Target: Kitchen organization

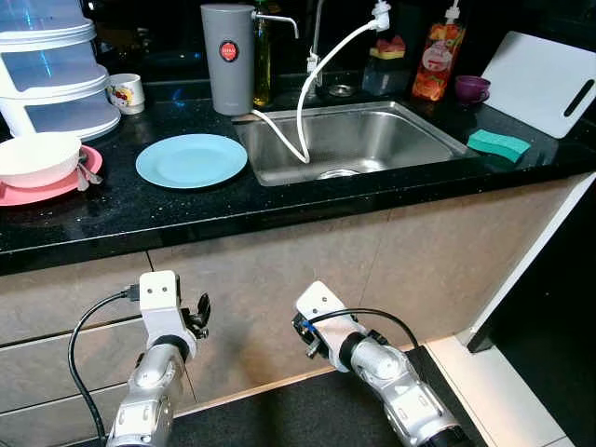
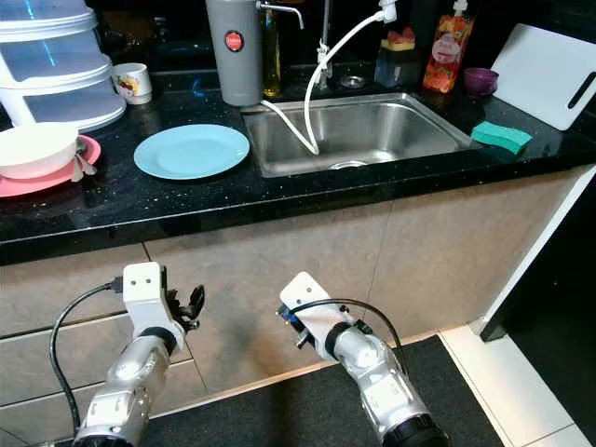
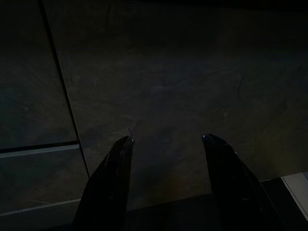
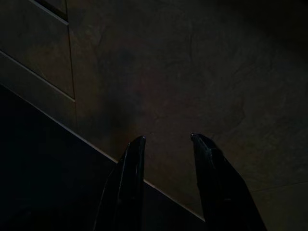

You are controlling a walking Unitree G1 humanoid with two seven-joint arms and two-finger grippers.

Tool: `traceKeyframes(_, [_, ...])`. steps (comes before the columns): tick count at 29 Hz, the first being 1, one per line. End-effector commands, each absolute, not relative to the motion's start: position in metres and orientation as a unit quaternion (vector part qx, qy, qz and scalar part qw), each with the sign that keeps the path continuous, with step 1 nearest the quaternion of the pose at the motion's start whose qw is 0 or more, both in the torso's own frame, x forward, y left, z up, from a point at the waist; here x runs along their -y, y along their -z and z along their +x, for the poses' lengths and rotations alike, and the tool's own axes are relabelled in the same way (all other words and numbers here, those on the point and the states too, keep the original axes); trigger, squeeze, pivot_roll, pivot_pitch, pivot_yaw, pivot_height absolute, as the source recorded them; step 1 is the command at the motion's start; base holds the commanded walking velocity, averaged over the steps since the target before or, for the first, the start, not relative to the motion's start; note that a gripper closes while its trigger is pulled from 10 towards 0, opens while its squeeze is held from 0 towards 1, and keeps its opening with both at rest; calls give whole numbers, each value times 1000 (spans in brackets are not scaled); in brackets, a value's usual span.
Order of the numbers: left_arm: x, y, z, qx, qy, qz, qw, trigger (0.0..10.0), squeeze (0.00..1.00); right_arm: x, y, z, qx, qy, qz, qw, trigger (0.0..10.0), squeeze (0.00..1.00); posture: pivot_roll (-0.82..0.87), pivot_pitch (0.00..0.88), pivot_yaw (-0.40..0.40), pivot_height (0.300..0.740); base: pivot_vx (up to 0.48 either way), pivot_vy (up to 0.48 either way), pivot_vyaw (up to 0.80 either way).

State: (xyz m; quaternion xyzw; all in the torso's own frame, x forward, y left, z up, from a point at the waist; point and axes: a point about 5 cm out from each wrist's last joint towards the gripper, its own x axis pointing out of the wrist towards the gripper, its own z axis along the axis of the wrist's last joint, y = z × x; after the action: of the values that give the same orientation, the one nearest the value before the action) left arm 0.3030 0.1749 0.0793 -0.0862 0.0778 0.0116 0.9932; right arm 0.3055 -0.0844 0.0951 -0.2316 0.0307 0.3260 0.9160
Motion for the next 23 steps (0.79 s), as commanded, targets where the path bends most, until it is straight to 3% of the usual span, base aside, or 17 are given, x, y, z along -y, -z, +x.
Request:
traceKeyframes(1, [-176, -77, 303, -83, -13, -90, 992, 10000, 0, 84, -95, 307, -31, -328, -228, 916, 10000, 0, -91, 71, 10, 740, 0, 0, 0])
traceKeyframes(23, [-175, -78, 304, -81, -12, -88, 993, 10000, 0, 84, -95, 308, -31, -328, -228, 916, 10000, 0, -91, 68, 11, 740, 0, 0, 0])
